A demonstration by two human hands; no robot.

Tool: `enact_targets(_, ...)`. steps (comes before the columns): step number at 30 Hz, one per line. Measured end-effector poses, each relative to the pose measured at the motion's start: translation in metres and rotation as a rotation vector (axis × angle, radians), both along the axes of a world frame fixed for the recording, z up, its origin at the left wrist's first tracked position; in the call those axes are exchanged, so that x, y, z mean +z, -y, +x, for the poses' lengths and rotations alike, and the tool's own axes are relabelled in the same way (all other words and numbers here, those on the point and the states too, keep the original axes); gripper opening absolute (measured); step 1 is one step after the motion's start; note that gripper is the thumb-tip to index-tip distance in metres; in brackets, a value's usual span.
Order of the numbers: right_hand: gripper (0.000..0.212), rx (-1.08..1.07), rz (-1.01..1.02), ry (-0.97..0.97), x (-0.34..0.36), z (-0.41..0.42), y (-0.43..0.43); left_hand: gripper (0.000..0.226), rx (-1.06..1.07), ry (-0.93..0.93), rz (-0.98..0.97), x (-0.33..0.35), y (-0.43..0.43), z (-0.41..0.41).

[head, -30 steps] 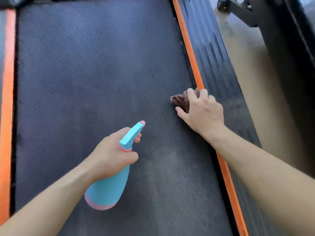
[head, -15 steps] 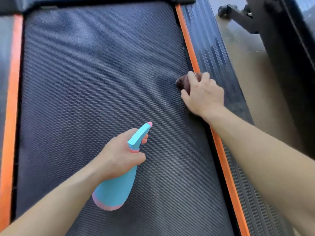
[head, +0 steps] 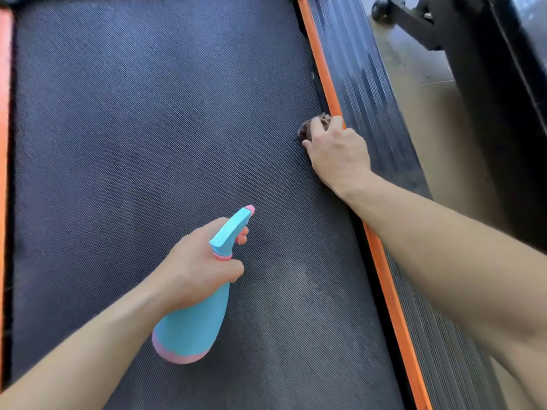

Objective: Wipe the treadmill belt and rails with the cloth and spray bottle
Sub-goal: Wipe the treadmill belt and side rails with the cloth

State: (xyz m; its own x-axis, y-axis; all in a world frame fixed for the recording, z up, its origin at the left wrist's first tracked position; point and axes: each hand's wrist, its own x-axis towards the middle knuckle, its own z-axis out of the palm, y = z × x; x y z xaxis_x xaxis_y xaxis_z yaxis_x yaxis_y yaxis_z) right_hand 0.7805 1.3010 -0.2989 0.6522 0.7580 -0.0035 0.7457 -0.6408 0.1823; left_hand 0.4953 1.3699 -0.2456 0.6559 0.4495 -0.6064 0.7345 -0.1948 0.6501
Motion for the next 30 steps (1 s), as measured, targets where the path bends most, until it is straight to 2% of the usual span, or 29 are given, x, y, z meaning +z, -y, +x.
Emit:
enact_targets(4,0.049,-0.037,0.003,-0.058,0.006,-0.018,0.018,0.061,0.014,-0.001,-0.014,0.001,0.000,-0.002)
enact_targets(10,0.052,0.025,0.087,-0.012,-0.008,-0.059,0.086,0.055,0.023,0.022,-0.022,-0.002,-0.002,-0.004)
enact_targets(12,0.049,0.068,0.090,0.044,-0.010,-0.045,0.075,0.048,0.038,0.036,-0.035,-0.002,-0.003,-0.003)
enact_targets(15,0.039,0.045,0.136,0.143,-0.004,-0.012,0.031,0.052,0.045,0.041,-0.023,-0.002,-0.004,-0.002)
enact_targets(19,0.038,0.002,0.103,0.059,0.004,0.017,-0.023,0.055,0.051,0.048,0.000,0.001,-0.008,0.000)
enact_targets(21,0.037,-0.028,0.115,0.027,0.003,0.007,-0.016,0.056,0.044,0.058,0.001,0.003,-0.010,-0.001)
enact_targets(26,0.036,0.030,0.099,0.010,0.004,-0.047,0.075,0.065,0.055,0.067,-0.025,0.000,-0.011,-0.004)
enact_targets(30,0.030,0.055,0.066,0.039,0.004,-0.026,0.054,0.059,0.067,0.060,-0.028,-0.001,-0.013,-0.003)
